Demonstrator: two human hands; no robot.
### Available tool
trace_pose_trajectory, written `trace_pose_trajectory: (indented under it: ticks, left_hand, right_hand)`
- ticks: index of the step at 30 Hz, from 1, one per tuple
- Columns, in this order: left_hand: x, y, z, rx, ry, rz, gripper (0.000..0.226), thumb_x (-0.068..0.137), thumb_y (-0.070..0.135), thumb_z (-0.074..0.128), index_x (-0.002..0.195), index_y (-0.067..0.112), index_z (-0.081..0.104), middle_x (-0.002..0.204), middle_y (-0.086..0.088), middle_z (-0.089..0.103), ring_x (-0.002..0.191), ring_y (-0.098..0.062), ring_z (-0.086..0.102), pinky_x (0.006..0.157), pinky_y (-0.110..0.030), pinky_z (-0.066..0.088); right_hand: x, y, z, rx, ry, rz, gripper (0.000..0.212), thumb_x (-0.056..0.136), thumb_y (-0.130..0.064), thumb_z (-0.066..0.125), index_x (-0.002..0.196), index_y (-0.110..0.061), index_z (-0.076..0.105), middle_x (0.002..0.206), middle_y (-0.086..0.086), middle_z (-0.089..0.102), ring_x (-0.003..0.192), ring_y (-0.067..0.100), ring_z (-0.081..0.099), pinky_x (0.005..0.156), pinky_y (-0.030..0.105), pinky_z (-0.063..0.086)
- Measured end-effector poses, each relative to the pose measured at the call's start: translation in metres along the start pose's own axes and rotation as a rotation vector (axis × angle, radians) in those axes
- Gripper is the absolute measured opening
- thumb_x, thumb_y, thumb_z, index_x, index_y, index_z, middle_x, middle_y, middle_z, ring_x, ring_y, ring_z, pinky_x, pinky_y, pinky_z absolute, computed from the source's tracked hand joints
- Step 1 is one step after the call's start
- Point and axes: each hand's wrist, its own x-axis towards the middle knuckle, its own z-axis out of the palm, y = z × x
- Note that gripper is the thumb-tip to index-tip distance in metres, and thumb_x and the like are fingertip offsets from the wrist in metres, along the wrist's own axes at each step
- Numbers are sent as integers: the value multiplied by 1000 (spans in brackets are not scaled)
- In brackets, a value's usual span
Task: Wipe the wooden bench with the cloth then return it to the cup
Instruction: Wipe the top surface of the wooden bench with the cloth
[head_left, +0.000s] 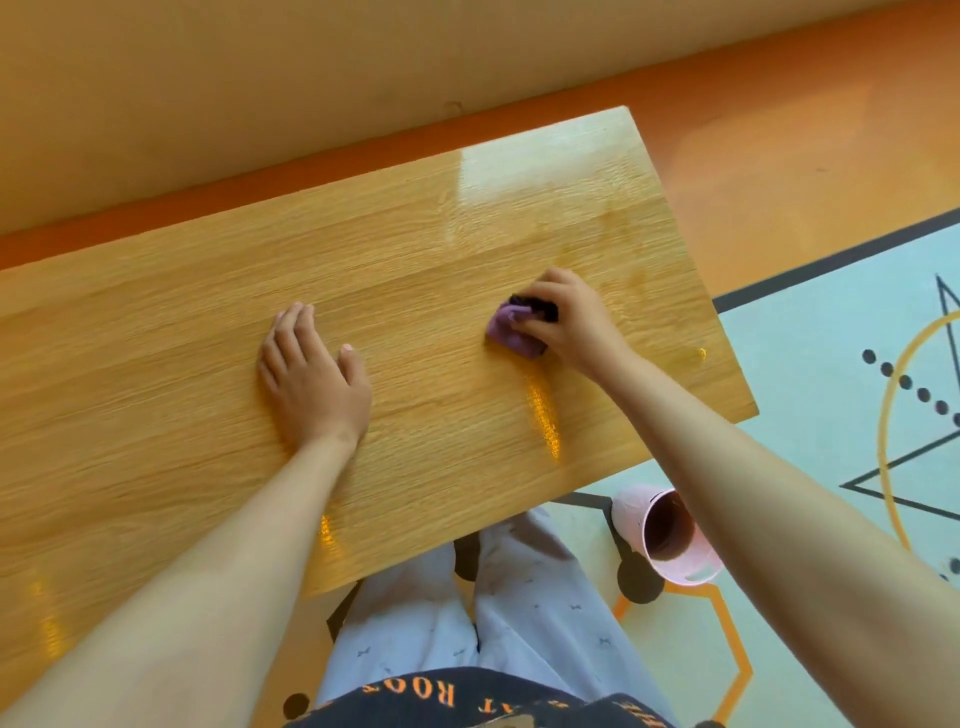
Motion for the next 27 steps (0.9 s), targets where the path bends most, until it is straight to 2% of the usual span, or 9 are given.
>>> trace_pose_trajectory:
  ticks: [2, 7, 10, 12, 17, 20, 22, 25, 27]
  left_hand:
    - [0, 0, 0, 5, 0, 6, 55, 87, 26, 48, 138, 7, 40, 146, -10, 39, 137, -31, 31, 113, -46, 21]
    - [-1, -2, 1, 19, -1, 12, 55, 86, 27, 46, 137, 8, 41, 146, -10, 39, 135, -32, 34, 112, -47, 23]
    - [-1, -1, 1, 21, -15, 15, 55, 87, 27, 46, 138, 8, 39, 147, -10, 38, 135, -32, 34, 112, -48, 23]
    - [-1, -1, 1, 22, -20, 22, 55, 88, 27, 45, 138, 8, 39, 147, -10, 38, 135, -32, 33, 113, -47, 23]
    - [-2, -2, 1, 18, -21, 27, 54, 89, 27, 44, 139, 7, 38, 148, -10, 37, 135, -32, 32, 113, -46, 21]
    - [-1, -4, 3, 21, -22, 33, 55, 89, 28, 44, 139, 7, 38, 148, -9, 37, 136, -31, 32, 114, -46, 21]
    - [0, -6, 4, 21, -25, 33, 55, 88, 28, 44, 139, 7, 39, 148, -9, 37, 136, -31, 32, 114, -46, 21]
    - [0, -6, 4, 17, -23, 38, 56, 87, 29, 44, 139, 7, 39, 148, -9, 37, 136, -32, 32, 113, -46, 21]
    - [0, -6, 3, 17, -27, 42, 56, 88, 29, 43, 139, 7, 38, 148, -9, 37, 136, -32, 31, 113, -47, 21]
  right_hand:
    - [-9, -4, 9, 19, 59, 51, 27, 79, -20, 74, 103, -6, 70, 96, 4, 58, 95, 20, 52, 81, 28, 38]
    - [-90, -29, 37, 71, -30, 21, 21, 81, -18, 67, 99, -7, 70, 89, 6, 56, 87, 17, 47, 74, 24, 33]
    - [-128, -46, 57, 89, -96, 20, 20, 81, -22, 64, 93, -7, 70, 86, 7, 58, 86, 23, 51, 72, 28, 39]
    - [-126, -42, 56, 101, -80, 54, 19, 81, -22, 67, 94, -8, 70, 86, 6, 57, 86, 20, 51, 73, 28, 40]
    - [-71, -7, 22, 94, 359, 368, 17, 79, -18, 71, 92, -9, 70, 88, 9, 60, 85, 20, 55, 75, 27, 39]
    - [-45, -19, 32, 104, 459, 461, 19, 78, -24, 70, 85, -6, 68, 87, 11, 60, 84, 23, 56, 77, 33, 41]
    - [-46, -44, 58, 138, 422, 410, 19, 78, -24, 71, 83, -7, 66, 85, 8, 57, 84, 24, 56, 71, 32, 40]
    - [-68, -84, 96, 204, 273, 302, 15, 80, -23, 69, 88, -10, 66, 86, 1, 52, 87, 21, 54, 71, 29, 40]
    - [-83, -89, 103, 197, 248, 267, 17, 81, -21, 69, 91, -9, 65, 87, 0, 51, 89, 19, 52, 71, 27, 38]
